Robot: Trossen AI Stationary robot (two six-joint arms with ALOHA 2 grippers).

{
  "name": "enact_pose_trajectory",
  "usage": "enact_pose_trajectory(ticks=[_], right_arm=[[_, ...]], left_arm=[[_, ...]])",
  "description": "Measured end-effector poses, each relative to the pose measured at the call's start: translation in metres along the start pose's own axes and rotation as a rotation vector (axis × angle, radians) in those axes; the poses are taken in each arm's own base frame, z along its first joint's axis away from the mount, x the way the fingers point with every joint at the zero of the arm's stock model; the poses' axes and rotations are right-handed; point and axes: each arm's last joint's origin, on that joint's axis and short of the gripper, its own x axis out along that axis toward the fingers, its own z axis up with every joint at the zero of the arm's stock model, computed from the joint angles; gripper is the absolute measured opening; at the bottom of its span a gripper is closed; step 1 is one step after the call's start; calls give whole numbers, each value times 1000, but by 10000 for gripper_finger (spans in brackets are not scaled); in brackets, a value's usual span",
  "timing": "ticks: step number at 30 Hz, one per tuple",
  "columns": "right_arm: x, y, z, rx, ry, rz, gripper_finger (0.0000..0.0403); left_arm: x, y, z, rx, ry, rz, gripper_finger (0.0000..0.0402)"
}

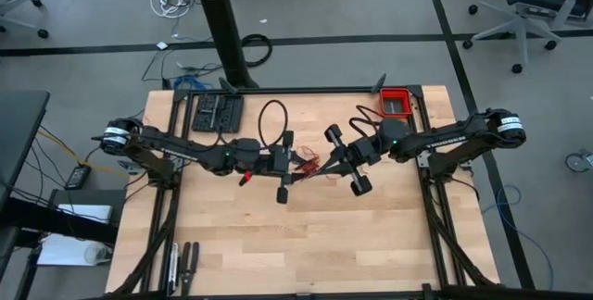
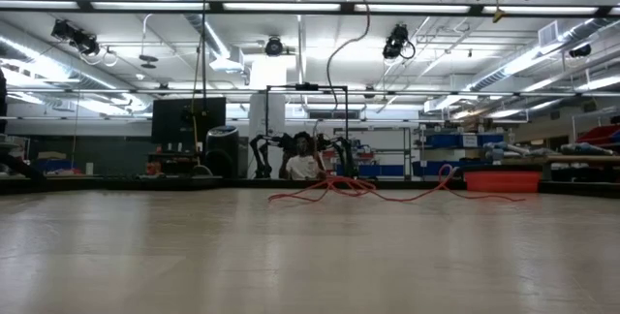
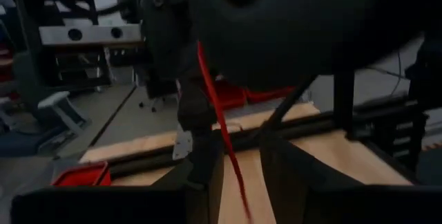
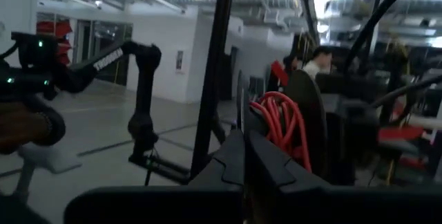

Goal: Coil cords
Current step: Coil the red wire on the black spool

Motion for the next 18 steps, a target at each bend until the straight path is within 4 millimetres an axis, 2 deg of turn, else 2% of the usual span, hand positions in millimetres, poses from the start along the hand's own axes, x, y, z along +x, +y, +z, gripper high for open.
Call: enact_pose_trajectory(ticks=[10,18], right_arm=[[-1,0,18,-115,-192,-10,1],[-4,1,31,-210,-321,-29,1]], left_arm=[[-1,3,9,1,-84,77,99],[1,3,8,-2,-102,85,99]])
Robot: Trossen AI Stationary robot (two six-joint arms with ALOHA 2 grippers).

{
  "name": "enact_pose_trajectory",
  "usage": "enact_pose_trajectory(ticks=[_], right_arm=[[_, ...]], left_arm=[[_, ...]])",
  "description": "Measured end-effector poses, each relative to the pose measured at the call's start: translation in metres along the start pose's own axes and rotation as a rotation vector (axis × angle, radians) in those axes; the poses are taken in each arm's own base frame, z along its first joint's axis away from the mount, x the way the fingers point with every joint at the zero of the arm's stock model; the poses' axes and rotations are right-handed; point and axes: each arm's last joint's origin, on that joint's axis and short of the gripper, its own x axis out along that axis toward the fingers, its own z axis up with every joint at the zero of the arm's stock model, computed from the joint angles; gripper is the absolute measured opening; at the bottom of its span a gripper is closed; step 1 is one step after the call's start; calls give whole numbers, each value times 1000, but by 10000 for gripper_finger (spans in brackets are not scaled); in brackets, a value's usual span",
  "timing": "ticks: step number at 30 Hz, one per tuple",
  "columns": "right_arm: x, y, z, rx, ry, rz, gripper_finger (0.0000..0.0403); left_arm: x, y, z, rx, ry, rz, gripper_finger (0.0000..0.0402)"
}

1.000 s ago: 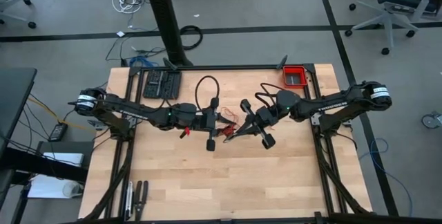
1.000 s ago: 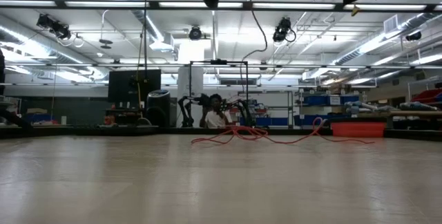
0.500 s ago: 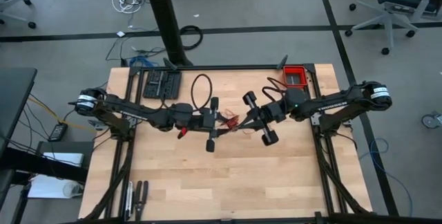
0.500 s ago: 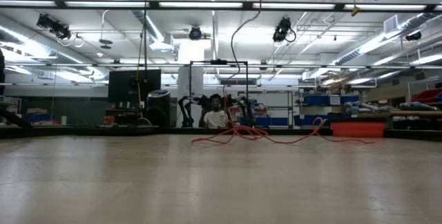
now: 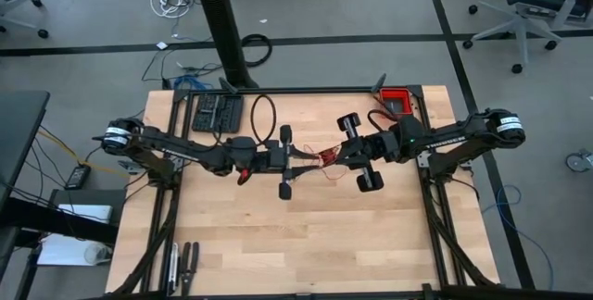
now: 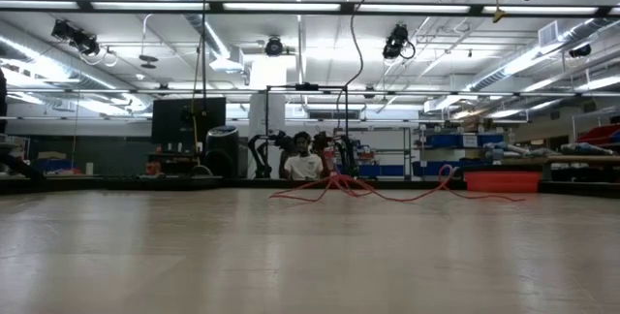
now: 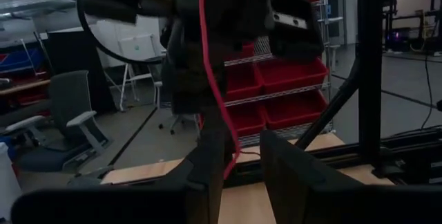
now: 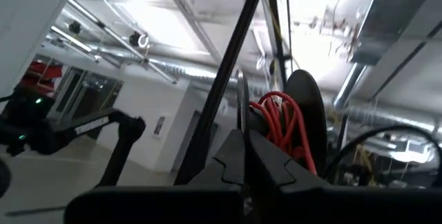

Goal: Coil cords
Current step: Coil the red wire on the black spool

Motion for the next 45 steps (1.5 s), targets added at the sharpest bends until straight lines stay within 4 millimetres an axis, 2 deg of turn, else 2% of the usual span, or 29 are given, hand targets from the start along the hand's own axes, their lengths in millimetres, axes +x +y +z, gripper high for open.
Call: enact_pose_trajectory(ticks=[9,15,21,27,32,37,45], right_arm=[[2,4,10,-84,-93,-10,1],[3,6,6,-34,-55,-9,1],[-20,13,1,-8,7,-133,1],[-54,26,-3,40,77,-242,1],[-74,32,-16,176,230,-336,1],[-80,35,-33,248,459,-369,0],[-75,35,-30,201,486,-337,1]], left_arm=[[7,-3,-15,1,14,4,99],[5,-3,-9,27,1,43,99],[-1,-10,1,76,18,88,99],[-6,-13,-3,134,112,273,99],[-7,-14,-7,141,146,258,99],[-7,-13,-10,94,168,255,99],[-6,-8,-16,6,203,234,99]])
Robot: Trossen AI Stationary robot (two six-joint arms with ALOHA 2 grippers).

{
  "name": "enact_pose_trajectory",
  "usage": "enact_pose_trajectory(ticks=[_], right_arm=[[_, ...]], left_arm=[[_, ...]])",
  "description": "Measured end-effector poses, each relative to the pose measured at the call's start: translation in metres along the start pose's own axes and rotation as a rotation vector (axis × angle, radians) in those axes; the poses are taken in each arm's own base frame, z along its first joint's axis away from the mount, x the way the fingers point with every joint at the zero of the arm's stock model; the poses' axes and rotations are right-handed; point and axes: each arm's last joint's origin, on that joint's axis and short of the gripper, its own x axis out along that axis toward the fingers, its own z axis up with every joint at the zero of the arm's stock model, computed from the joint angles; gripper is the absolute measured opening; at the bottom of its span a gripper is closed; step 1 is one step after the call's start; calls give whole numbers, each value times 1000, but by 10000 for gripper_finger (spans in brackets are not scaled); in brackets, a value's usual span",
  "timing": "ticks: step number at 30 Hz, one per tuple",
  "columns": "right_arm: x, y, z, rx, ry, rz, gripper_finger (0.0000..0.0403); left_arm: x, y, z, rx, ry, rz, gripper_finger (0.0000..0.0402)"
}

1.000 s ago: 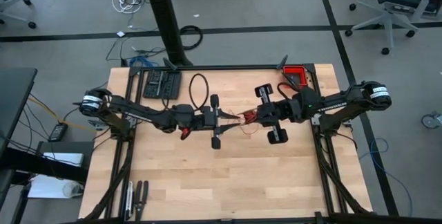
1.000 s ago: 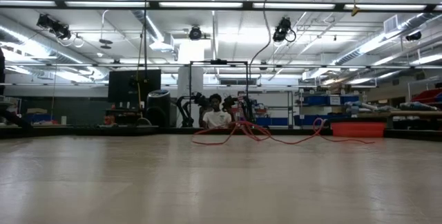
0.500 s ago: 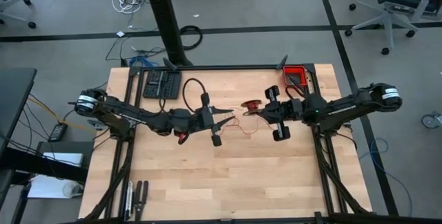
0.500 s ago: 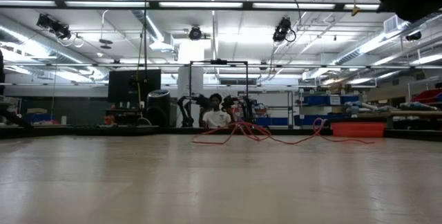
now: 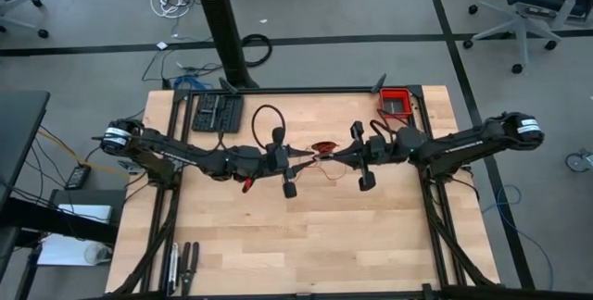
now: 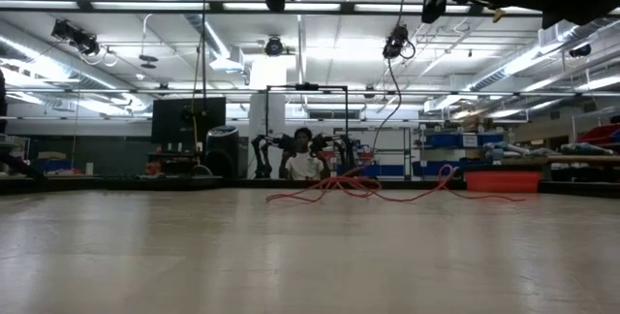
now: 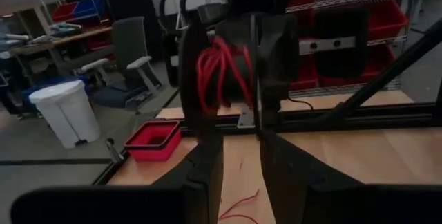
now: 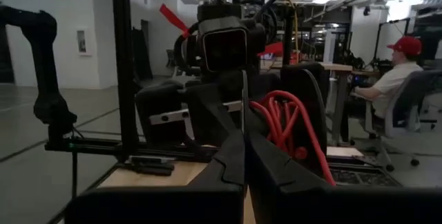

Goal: Coil cords
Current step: Coil the red wire on the black spool

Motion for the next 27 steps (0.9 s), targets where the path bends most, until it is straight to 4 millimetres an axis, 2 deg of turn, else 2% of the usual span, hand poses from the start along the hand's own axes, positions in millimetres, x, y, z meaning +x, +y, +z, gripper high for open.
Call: enact_pose_trajectory(ticks=[4,8,13,19,27], right_arm=[[-4,-1,7,-28,-10,-21,1],[-13,1,14,-35,-3,46,1],[-21,5,16,-12,55,110,1],[-19,8,13,-28,69,99,1],[-11,6,6,-63,70,50,1]], left_arm=[[0,0,-1,5,10,-15,99],[-1,0,-4,24,56,-30,99],[-3,2,3,-21,10,-21,99],[-1,7,4,-108,-5,-11,99],[-1,7,4,-131,-12,-45,99]])
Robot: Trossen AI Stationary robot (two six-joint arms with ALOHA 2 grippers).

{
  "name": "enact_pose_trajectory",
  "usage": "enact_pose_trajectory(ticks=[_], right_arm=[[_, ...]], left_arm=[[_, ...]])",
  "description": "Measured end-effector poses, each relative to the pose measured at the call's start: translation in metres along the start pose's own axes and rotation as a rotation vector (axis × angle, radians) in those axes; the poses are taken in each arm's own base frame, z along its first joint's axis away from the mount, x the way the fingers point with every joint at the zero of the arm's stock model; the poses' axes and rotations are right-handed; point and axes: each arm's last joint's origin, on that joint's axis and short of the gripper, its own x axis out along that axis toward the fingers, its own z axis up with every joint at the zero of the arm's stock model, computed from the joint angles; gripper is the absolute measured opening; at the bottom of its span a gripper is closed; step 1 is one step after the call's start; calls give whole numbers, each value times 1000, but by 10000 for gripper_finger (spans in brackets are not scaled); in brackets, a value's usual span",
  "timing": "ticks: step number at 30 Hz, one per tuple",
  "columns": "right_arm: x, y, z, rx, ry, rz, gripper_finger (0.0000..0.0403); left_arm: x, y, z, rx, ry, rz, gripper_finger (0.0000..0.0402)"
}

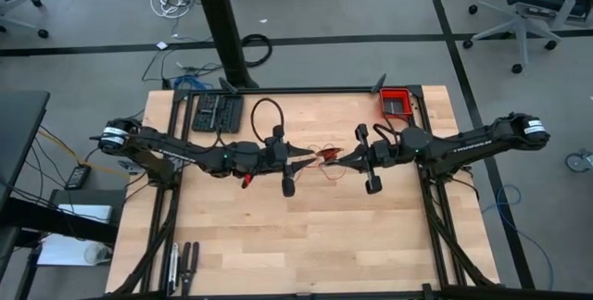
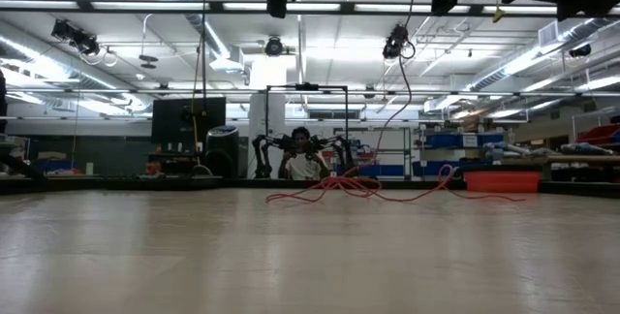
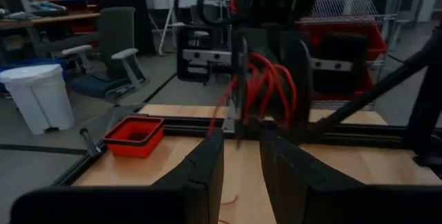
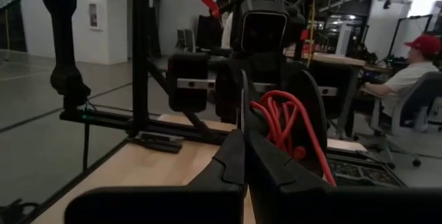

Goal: Coil cords
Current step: Coil the red wire on the black spool

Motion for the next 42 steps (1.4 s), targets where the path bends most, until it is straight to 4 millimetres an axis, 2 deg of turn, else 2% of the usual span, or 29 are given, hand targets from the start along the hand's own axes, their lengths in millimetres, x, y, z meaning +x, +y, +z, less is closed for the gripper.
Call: enact_pose_trajectory(ticks=[13,15,17,20,26,32,37,42], right_arm=[[15,-1,-14,26,-11,12,2],[18,-1,-17,33,-16,13,8],[19,-1,-18,47,-15,16,20],[19,-1,-20,92,3,15,46],[8,-3,-14,143,58,-46,82],[-13,-3,3,90,81,-187,83],[-22,-3,-11,66,274,-349,83],[-17,0,-29,113,393,-355,83]], left_arm=[[0,0,3,53,-25,4,94],[0,0,2,95,-23,0,69],[0,-1,2,137,-18,-3,23],[0,0,1,160,-5,16,6],[0,3,-1,154,20,87,2],[0,5,-2,133,31,144,1],[0,5,0,122,6,143,1],[0,5,4,107,-30,146,0]])
